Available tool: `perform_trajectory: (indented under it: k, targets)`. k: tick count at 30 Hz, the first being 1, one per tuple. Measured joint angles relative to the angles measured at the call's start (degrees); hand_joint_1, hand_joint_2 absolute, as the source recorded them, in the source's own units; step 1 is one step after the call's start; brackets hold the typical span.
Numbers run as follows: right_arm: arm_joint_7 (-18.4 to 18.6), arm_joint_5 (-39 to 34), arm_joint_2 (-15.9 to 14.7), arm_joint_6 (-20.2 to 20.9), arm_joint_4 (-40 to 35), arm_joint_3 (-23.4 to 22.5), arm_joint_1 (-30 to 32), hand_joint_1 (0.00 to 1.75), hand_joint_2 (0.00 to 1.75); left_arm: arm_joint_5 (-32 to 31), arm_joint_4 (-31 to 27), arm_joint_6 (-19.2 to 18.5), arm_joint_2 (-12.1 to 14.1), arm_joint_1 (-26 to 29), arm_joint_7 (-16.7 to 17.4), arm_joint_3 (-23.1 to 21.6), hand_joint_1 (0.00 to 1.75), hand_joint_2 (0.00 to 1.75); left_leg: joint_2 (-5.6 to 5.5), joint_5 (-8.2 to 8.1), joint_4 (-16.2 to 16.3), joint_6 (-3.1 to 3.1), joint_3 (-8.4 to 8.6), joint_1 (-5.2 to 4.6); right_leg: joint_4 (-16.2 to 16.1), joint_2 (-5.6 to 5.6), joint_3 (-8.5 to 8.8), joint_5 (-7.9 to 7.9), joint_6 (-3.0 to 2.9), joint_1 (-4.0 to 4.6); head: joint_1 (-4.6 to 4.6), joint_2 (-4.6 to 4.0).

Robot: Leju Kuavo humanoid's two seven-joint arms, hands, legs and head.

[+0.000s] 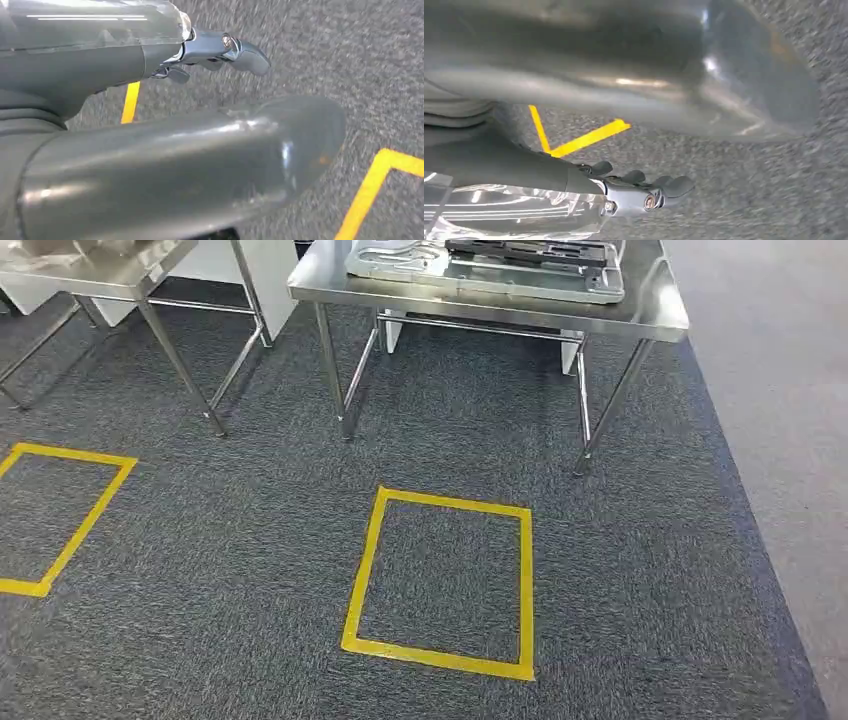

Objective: Take the parts from the cabinet and place them on the table.

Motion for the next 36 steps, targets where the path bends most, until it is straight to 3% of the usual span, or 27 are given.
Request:
perform_trajectory:
  k: [1,2,4,5,6,7,9,10,11,12,13,14,15,16,19,20,22,23,25,26,27,29,30,31,33,35,36]
  targets:
    - [-0.1,0.1,-0.3,0.0,0.1,0.0,0.0,0.00,0.00,0.0,0.0,0.0,-0.2,-0.2,0.0,0.0,0.00,0.00,-0.72,0.05,0.4,-0.49,-0.45,-0.31,-0.8,0.05,-0.10,0.13,0.14,-0.05,-0.09,0.00]
    - [-0.1,0.2,-0.2,0.0,0.2,0.0,-0.1,0.00,0.00,0.0,0.0,0.0,-0.1,-0.2,0.0,0.0,0.00,0.00,-1.22,0.34,0.3,-0.98,-0.80,-0.01,-0.7,-0.81,-0.23,0.20,0.13,0.15,-0.06,0.00]
    - [0.0,0.5,-0.3,0.1,0.4,0.1,-0.1,0.00,0.00,0.0,0.0,0.0,-0.1,0.0,0.0,0.0,0.00,0.00,-2.66,0.87,0.0,-1.82,-1.15,0.14,-0.9,-1.97,-0.15,0.56,-0.48,0.26,0.02,0.00]
    - [0.0,0.7,-0.1,0.3,0.6,0.1,-0.2,0.00,0.00,0.0,-0.1,0.1,0.1,0.1,0.0,0.1,0.00,0.00,-2.59,0.68,0.4,-1.89,-1.35,0.10,-1.8,-2.91,0.02,1.16,-0.91,-0.76,-0.04,0.00]
    - [0.1,0.9,-0.2,0.3,0.7,0.1,-0.1,0.00,0.00,0.0,-0.1,0.1,0.1,0.1,-0.1,0.1,0.00,0.00,0.03,-0.55,1.7,-2.25,-1.98,-0.12,-2.1,-3.48,0.13,1.35,-1.09,-0.60,-0.11,0.00]
    - [0.1,1.1,-0.3,0.3,0.8,0.1,0.0,0.00,0.00,0.0,-0.1,0.1,0.1,0.1,0.0,0.2,0.00,0.00,1.96,-3.01,5.0,-2.65,-3.56,0.10,-2.1,-4.41,0.07,1.39,-1.61,-0.58,-0.66,0.00]
    - [0.7,1.7,-0.3,0.3,1.2,0.1,0.2,0.00,0.00,-0.1,-0.1,0.1,0.1,-0.2,0.1,0.2,0.00,0.00,3.28,-7.76,14.3,-3.46,-7.71,0.64,-2.0,-6.22,-0.29,1.40,-1.59,-0.47,-0.76,0.00]
    - [0.8,1.9,-0.3,0.3,1.4,0.1,0.2,0.00,0.00,0.0,-0.1,0.2,0.1,-0.1,0.2,0.2,0.00,0.00,3.53,-8.67,17.5,-3.81,-9.02,0.86,-2.0,-6.98,-0.39,1.40,-1.57,-0.47,-0.76,0.00]
    - [1.0,2.1,-0.2,0.3,1.6,0.2,0.2,0.00,0.00,0.0,-0.1,0.3,0.1,0.0,0.4,0.2,0.00,0.00,3.75,-8.14,17.9,-4.03,-8.93,1.11,-1.9,-7.69,-0.42,1.36,-1.49,-0.52,-0.79,0.00]
    - [1.1,2.3,-0.2,0.3,1.8,0.2,0.2,0.00,0.00,0.0,-0.1,0.3,0.2,0.1,0.6,0.3,0.00,0.00,3.94,-6.54,15.5,-4.21,-7.48,1.28,-1.8,-8.36,-0.40,1.26,-1.33,-0.60,-0.81,0.00]
    - [1.2,2.5,-0.2,0.3,2.0,0.2,0.1,0.00,0.00,-0.1,-0.1,0.4,0.2,0.2,0.8,0.3,0.00,0.00,4.28,-4.14,10.8,-4.30,-4.66,1.36,-1.7,-9.00,-0.32,1.09,-1.06,-0.73,-0.81,0.00]
    - [1.2,2.7,-0.2,0.3,2.2,0.3,0.1,0.00,0.00,-0.1,-0.1,0.5,0.3,0.2,1.2,0.3,0.00,0.00,5.44,-1.93,5.3,-4.28,-1.49,1.37,-1.4,-9.57,-0.21,0.88,-0.74,-0.80,-0.81,0.00]
    - [1.3,3.0,-0.3,0.4,2.4,0.4,0.1,0.00,0.00,-0.2,-0.1,0.8,0.3,0.1,2.0,0.3,0.00,0.00,8.48,-1.34,0.3,-4.09,1.17,1.25,-1.1,-10.17,-0.04,0.60,-0.31,-0.68,-0.94,0.00]
    - [1.3,3.2,-0.3,0.4,2.5,0.5,0.1,0.00,0.00,-0.2,-0.1,0.9,0.3,-0.1,2.7,0.3,0.00,0.00,7.92,-1.46,0.0,-3.37,1.09,0.75,-0.8,-10.69,-0.10,0.27,0.23,-0.31,-0.81,0.00]
    - [1.3,3.6,-0.3,0.4,2.8,0.6,-0.4,0.00,0.00,-0.5,-0.1,1.1,0.3,0.4,3.8,0.6,0.00,0.00,6.36,-1.43,0.3,-2.28,0.39,0.42,-1.1,-11.92,0.34,0.41,1.24,-0.35,-0.52,0.00]
    - [1.3,3.7,-0.3,0.5,2.8,0.7,-0.5,0.00,0.00,-0.5,-0.1,1.2,0.3,0.4,4.4,0.8,0.00,0.00,5.79,-1.07,-0.2,-1.74,0.58,0.73,-1.1,-12.25,0.51,0.21,1.69,-0.40,-0.48,0.00]
    - [1.2,4.0,-0.4,1.2,3.0,0.9,-0.4,0.00,0.00,-0.7,-0.1,1.7,0.3,0.4,5.5,1.1,0.00,0.00,4.88,-0.56,-0.4,-0.91,0.65,0.99,2.8,-7.02,-1.16,-3.14,1.97,-0.81,-0.11,0.00]
    - [1.1,4.4,-0.4,1.5,3.1,0.9,-0.3,0.00,0.00,-0.7,-0.1,2.1,0.4,0.4,6.0,1.2,0.00,0.00,4.41,-0.45,-0.4,-0.74,0.46,0.92,7.2,-5.90,-3.27,-5.57,1.91,-0.77,0.00,0.00]
    - [1.1,5.2,-0.6,1.7,3.4,1.0,0.0,0.00,0.00,-0.9,-0.1,2.4,0.5,0.4,6.8,1.3,0.00,0.00,3.04,-0.34,-0.3,-0.55,0.19,0.57,15.5,-5.34,-7.52,-8.55,1.84,-0.72,0.00,0.00]
    - [1.1,5.5,-0.7,1.7,3.5,1.1,0.1,0.00,0.00,-1.1,-0.1,2.4,0.5,0.4,7.0,1.4,0.00,0.00,2.19,-0.35,-0.3,-0.53,0.18,0.44,16.8,-5.32,-8.42,-8.08,1.74,-0.71,-0.04,0.00]
    - [1.1,5.8,-0.7,1.7,3.7,1.2,0.1,0.00,0.00,-1.2,-0.1,2.6,0.5,0.5,7.2,1.4,0.00,0.00,1.39,-0.36,-0.1,-0.52,0.21,0.36,15.4,-5.26,-8.05,-6.31,1.58,-0.70,0.00,0.00]
    - [1.1,6.0,-0.8,1.9,3.9,1.5,0.1,0.00,0.00,-1.2,-0.1,2.8,0.5,0.5,7.3,1.5,0.00,0.00,-0.22,-0.42,0.1,-0.58,0.27,0.26,7.1,-4.41,-4.63,-0.75,0.99,-0.69,0.02,0.00]
    - [1.2,6.2,-0.8,2.0,4.0,1.6,0.2,0.00,0.00,-1.4,-0.1,2.8,0.5,0.5,7.3,1.4,0.00,0.00,-0.89,-0.47,0.2,-0.67,0.21,0.26,2.6,-2.44,-2.74,1.43,0.52,-0.62,0.02,0.00]
    - [1.2,6.3,-1.1,2.0,4.1,1.6,0.2,0.00,0.00,-1.4,-0.1,2.8,0.4,0.4,7.3,1.4,0.00,0.00,-1.31,-0.57,0.5,-0.97,-0.07,-0.10,0.8,-0.02,-2.16,0.71,0.11,-0.70,-0.09,0.00]
    - [1.2,6.5,-1.1,2.0,4.3,1.7,0.0,0.00,0.00,-1.4,-0.1,2.8,0.5,0.4,7.3,1.4,0.00,0.00,-2.52,-0.33,0.5,-1.75,-0.66,0.43,0.5,-1.17,-2.17,0.82,0.24,-0.38,-0.02,0.00]
    - [1.2,6.5,-1.1,2.0,4.4,1.9,-0.1,0.00,0.00,-1.4,-0.1,2.8,0.5,0.7,7.3,1.5,0.00,0.00,-3.90,0.03,0.2,-2.67,-0.98,0.26,-0.1,-2.41,-1.88,1.13,-0.33,-0.65,0.00,0.00]
    - [1.2,6.5,-1.0,2.0,4.6,2.0,-0.1,0.00,0.00,-1.4,-0.1,2.9,0.9,0.7,7.3,1.6,0.00,0.00,-2.08,-0.44,0.6,-2.71,-0.89,0.32,-0.8,-3.37,-1.55,1.48,-0.68,-0.92,-0.13,0.00]
